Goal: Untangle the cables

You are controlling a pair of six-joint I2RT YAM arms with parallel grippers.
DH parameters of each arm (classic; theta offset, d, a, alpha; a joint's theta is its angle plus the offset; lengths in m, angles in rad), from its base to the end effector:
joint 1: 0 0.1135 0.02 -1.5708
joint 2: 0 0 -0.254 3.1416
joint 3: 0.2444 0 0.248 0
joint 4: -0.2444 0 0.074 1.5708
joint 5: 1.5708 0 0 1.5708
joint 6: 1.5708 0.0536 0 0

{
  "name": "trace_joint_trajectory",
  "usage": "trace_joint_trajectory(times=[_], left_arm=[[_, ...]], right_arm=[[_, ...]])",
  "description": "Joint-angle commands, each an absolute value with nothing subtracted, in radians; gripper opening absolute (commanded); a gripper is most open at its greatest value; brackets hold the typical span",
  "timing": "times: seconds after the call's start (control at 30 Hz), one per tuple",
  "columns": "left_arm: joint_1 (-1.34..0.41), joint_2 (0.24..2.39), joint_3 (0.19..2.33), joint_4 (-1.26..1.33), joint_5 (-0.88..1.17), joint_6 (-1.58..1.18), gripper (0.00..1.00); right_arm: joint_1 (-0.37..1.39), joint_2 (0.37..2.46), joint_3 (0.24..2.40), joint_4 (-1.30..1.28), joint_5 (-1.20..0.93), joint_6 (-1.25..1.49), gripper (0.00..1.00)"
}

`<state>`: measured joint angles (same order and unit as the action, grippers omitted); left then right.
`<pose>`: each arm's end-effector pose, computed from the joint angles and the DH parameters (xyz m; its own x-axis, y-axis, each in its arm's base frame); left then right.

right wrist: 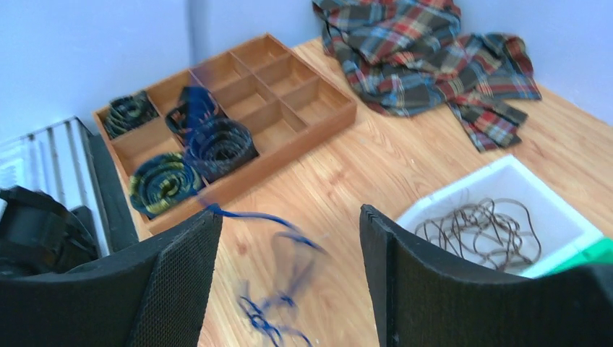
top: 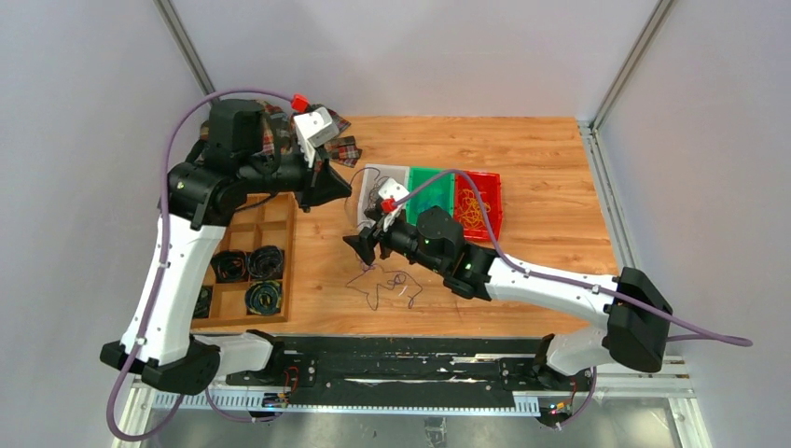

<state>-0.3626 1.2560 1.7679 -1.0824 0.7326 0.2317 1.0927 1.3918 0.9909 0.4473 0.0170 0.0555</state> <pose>0.1907 -0.1107 0.4637 -0.3100 0.3002 -0.9021 0.8848 0.4382 -0.1583 0.1606 0.3079 0.3307 -0.0275 0.0675 -0.9973 -0.8798 0.4721 0.0562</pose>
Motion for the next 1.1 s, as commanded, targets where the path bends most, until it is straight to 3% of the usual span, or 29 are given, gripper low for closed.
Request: trace_joint_trajectory(times=[0.0,0.17,0.43,0.67,1.07], left_arm=[[-0.370,1.219,1.829,-1.108,0.706,0.230,0.01],[-0.370,1.224,1.913,-1.107,0.698,0.221,0.01],[-0.375,1.260,2.006,-1.106,0.704,0.193,0.01],[-0.377,1.301,2.135,-1.106,0.701,0.173,0.01],[-0.380,1.434,2.522,-1.004,0.438,0.209,0.01]], right_arm=[[1.113,1.352,0.903,0.504,0.131,0.028,0.69],[1.114,1.322,0.806,0.568,0.171,0.054,0.70],[1.118,1.425,0.868,0.618,0.077,0.090,0.69],[1.118,1.523,0.885,0.618,0.090,0.128,0.59],[1.118,1.568,0.668,0.729,0.144,0.225,0.52]])
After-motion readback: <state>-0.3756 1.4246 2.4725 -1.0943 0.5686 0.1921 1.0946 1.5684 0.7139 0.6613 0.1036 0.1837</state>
